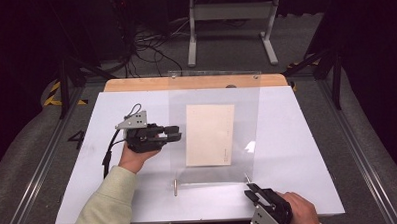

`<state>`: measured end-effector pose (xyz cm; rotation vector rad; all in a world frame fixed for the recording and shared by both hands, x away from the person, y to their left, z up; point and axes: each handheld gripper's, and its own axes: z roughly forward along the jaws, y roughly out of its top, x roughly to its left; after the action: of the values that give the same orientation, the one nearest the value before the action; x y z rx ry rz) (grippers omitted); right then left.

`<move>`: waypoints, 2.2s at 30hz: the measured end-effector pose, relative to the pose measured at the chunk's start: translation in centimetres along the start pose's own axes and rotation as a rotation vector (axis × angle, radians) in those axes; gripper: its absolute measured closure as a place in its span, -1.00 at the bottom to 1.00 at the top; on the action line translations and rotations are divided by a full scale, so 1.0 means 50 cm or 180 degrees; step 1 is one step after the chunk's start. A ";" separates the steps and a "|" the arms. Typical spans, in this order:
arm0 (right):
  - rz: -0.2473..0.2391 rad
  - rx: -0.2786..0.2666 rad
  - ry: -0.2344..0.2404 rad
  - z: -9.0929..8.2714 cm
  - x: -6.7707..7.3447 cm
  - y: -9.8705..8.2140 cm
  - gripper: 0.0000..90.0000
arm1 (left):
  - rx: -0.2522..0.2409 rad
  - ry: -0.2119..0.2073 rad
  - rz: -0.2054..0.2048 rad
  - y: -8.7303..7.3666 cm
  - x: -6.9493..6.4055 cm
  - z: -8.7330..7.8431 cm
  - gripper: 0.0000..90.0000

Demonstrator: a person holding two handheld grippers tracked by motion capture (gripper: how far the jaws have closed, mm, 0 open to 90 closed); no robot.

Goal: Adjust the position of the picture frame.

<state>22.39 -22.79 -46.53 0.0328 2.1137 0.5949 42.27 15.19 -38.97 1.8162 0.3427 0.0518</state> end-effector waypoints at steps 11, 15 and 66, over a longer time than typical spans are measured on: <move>-0.0101 -0.0031 -0.0061 -0.002 0.010 0.001 0.77 | -0.0223 0.0321 0.0059 0.061 0.011 -0.023 0.50; -0.0124 -0.0046 -0.0062 -0.002 0.010 -0.001 0.77 | -0.0346 0.0380 0.0113 0.102 0.011 -0.033 0.36; 0.2778 -0.0909 0.0229 -0.032 -0.235 -0.002 0.01 | -0.0575 0.0046 0.0787 0.117 -0.138 -0.115 0.70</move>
<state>28.01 -26.36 -36.73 0.8093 1.9981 1.4122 35.67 17.47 -30.83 1.6707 0.1176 0.2606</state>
